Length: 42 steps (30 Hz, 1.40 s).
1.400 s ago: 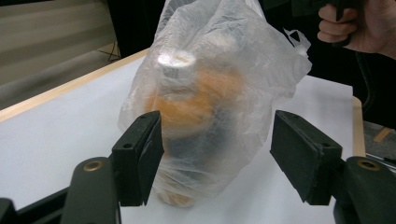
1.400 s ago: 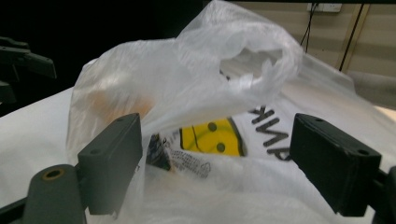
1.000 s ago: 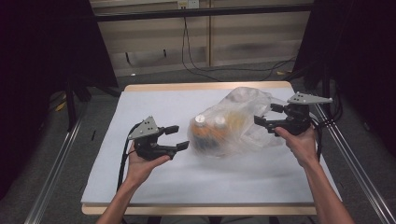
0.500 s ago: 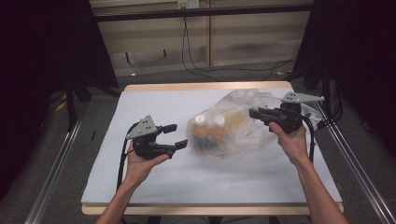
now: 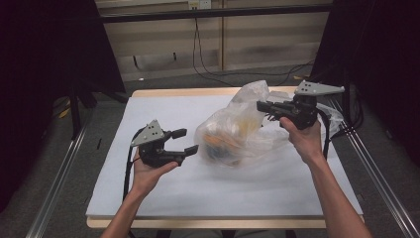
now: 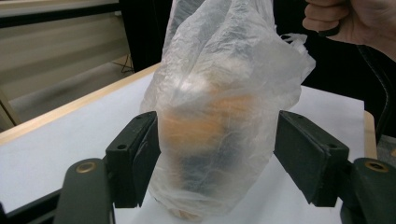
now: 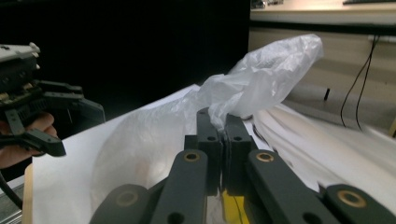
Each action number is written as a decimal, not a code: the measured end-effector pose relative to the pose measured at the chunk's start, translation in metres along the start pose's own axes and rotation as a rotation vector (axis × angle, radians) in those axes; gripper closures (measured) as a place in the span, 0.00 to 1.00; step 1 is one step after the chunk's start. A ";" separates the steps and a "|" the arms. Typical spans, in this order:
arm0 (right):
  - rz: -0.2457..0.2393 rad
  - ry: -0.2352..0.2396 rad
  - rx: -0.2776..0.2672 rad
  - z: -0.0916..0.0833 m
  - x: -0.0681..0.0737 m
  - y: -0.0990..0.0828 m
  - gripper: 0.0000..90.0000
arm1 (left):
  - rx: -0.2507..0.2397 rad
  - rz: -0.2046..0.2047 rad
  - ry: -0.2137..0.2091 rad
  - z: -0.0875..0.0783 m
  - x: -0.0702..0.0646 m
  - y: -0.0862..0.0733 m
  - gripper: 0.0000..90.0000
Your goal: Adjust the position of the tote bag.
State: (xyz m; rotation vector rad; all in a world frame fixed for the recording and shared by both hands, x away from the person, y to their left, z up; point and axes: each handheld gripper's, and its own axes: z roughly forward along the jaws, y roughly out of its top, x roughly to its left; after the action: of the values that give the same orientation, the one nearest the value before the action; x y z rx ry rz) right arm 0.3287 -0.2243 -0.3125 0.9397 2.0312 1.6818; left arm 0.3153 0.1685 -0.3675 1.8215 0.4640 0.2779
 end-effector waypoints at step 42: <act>-0.131 0.189 -0.059 0.063 0.069 0.083 0.98 | -0.139 0.087 -0.012 0.034 0.008 0.086 0.50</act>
State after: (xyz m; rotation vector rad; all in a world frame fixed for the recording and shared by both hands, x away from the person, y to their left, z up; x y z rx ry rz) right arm 0.3415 -0.1250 -0.2374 0.6342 2.0980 1.8066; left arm 0.3513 0.1214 -0.2963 1.7085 0.3483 0.3504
